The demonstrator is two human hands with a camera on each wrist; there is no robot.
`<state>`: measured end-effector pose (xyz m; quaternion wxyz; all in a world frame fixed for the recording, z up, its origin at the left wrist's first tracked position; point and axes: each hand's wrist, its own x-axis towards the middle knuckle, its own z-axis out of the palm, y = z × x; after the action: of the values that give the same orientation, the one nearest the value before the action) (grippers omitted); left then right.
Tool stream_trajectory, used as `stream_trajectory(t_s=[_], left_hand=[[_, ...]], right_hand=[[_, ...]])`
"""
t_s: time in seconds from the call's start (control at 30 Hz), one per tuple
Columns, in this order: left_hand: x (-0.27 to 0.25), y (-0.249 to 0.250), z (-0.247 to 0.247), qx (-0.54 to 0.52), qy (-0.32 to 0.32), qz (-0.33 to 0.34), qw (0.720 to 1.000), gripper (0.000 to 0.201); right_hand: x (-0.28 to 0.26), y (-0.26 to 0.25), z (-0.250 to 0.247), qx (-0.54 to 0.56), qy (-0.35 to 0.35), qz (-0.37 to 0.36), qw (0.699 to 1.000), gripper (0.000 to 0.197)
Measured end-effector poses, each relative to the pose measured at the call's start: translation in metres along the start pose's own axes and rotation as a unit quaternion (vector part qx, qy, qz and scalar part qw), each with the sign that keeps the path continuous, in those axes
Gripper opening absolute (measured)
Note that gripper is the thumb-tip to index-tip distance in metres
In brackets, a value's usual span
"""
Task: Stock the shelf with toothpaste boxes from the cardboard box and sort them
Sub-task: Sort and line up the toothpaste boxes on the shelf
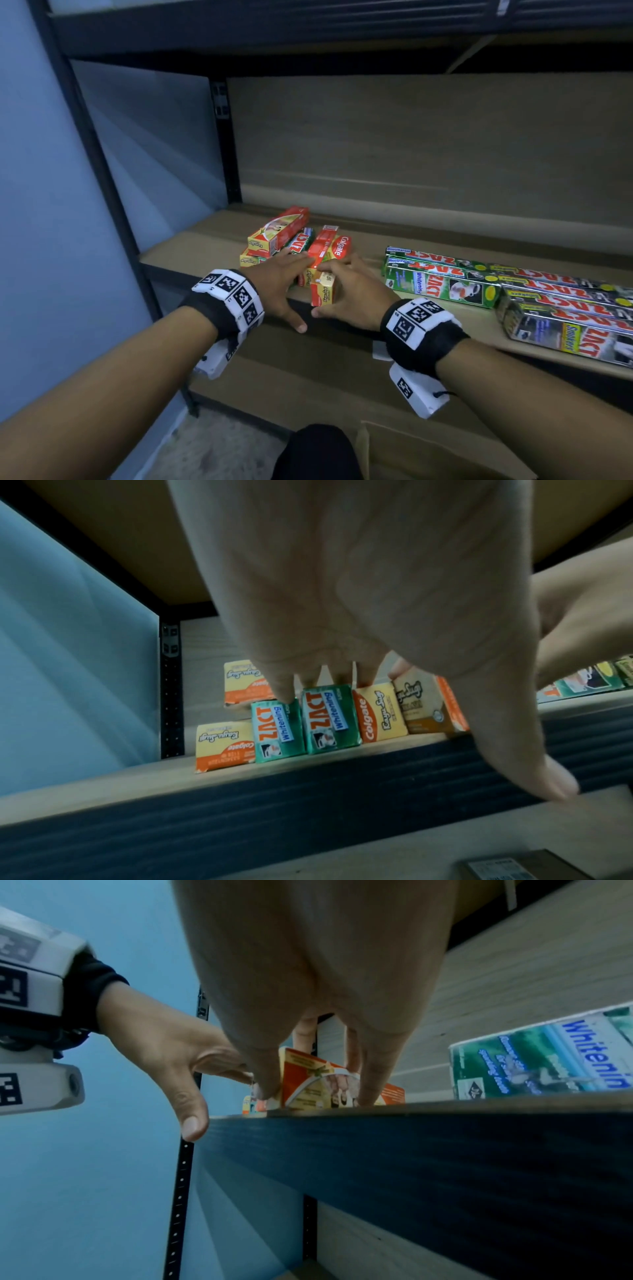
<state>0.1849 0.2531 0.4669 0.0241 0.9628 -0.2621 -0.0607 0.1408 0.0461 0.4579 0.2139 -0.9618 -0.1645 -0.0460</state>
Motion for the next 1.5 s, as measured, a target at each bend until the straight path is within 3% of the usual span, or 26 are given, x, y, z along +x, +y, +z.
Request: stream_trajectory(t_s=[0.23,0.4,0.47,0.57,0.7,0.9,1.07,1.23,1.37,1.5], left_hand=[[0.006,-0.013,0.013,-0.028,0.072,0.036,0.996,0.128],[-0.004,-0.006,0.022,-0.015,0.128,0.063,0.99,0.117],[-0.011,0.002,0.024,-0.008,0.165,0.061,0.984,0.104],[-0.018,0.022,0.036,0.083,0.236,0.05,0.967,0.076],[-0.019,0.04,0.052,0.022,0.29,0.033,0.956,0.045],[-0.016,0.042,0.054,-0.051,0.287,0.03,0.956,0.055],[-0.018,0.046,0.052,-0.081,0.304,0.034,0.949,0.049],[-0.021,0.049,0.053,-0.094,0.332,0.071,0.936,0.044],[-0.027,0.046,0.05,-0.106,0.364,0.078,0.922,0.043],[-0.033,0.039,0.045,-0.107,0.387,0.089,0.911,0.044]], right_hand=[[0.0,0.004,0.013,0.017,0.045,-0.038,0.998,0.053],[-0.009,0.006,0.006,-0.002,0.059,-0.002,0.998,0.035],[-0.015,0.01,0.005,0.011,0.075,0.02,0.997,0.034],[-0.029,0.017,0.013,0.053,0.119,0.026,0.991,0.034],[-0.043,0.022,0.026,0.058,0.178,-0.012,0.982,0.037],[-0.048,0.028,0.036,0.103,0.226,-0.01,0.969,0.049],[-0.051,0.027,0.031,0.125,0.24,-0.022,0.962,0.045],[-0.054,0.023,0.029,0.177,0.275,0.009,0.945,0.027],[-0.054,0.016,0.023,0.27,0.308,0.018,0.912,0.022],[-0.047,0.01,0.012,0.388,0.344,0.022,0.855,0.017]])
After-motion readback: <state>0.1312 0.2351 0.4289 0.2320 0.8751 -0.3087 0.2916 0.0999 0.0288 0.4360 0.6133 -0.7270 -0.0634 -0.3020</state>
